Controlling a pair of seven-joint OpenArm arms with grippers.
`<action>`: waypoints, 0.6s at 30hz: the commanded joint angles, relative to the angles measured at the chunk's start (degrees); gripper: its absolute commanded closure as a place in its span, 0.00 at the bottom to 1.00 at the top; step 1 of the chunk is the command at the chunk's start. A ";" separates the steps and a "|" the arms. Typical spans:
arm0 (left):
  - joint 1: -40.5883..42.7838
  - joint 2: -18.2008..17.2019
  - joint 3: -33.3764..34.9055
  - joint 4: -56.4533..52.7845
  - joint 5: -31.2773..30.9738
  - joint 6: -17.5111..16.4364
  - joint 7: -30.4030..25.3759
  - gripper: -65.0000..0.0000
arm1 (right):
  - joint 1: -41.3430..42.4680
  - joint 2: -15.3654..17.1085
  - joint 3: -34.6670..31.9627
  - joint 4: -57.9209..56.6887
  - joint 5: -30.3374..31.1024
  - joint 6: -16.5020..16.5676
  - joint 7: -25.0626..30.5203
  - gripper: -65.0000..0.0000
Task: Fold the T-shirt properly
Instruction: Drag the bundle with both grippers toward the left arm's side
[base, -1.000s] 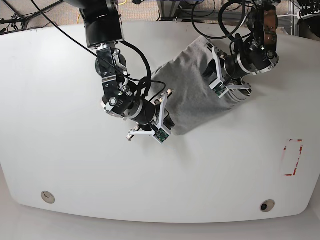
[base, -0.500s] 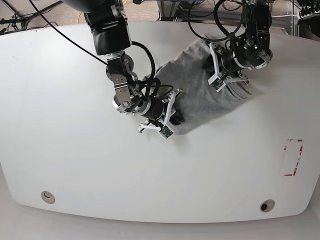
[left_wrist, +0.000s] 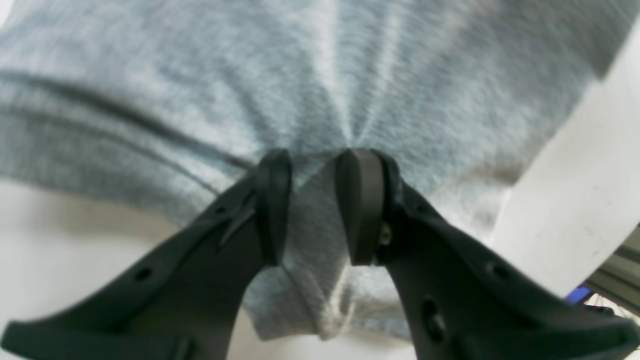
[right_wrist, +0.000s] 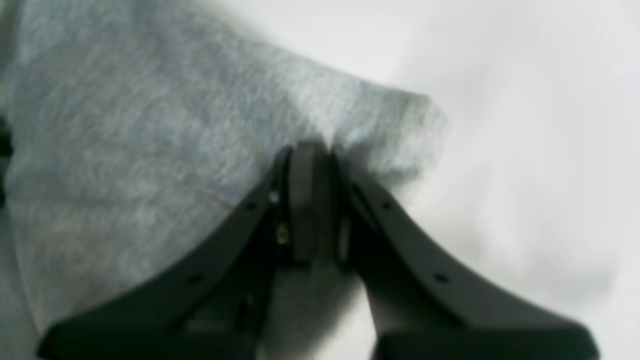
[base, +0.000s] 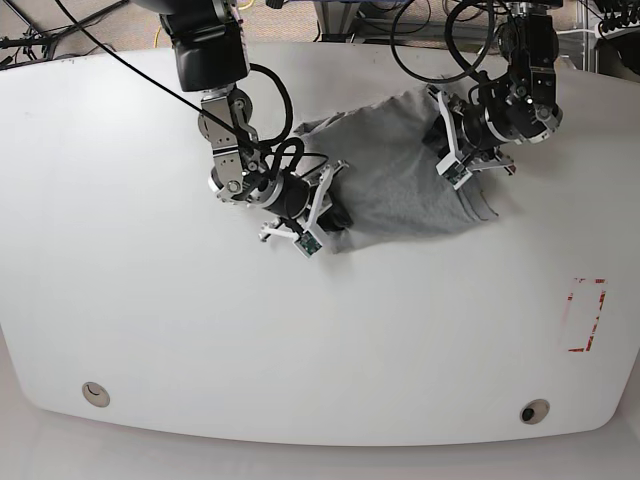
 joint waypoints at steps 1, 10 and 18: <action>-1.71 -1.96 -0.28 -0.92 1.41 0.27 0.97 0.73 | -1.09 0.59 1.22 3.07 -0.55 -0.34 -0.66 0.92; -11.21 -4.51 -0.28 -10.67 1.59 0.27 0.97 0.73 | -8.48 0.67 4.47 10.11 -0.81 -0.34 -2.69 0.92; -18.85 -5.12 -0.28 -16.74 1.59 0.27 0.97 0.73 | -14.54 0.32 4.30 15.12 -0.81 -0.34 -3.30 0.92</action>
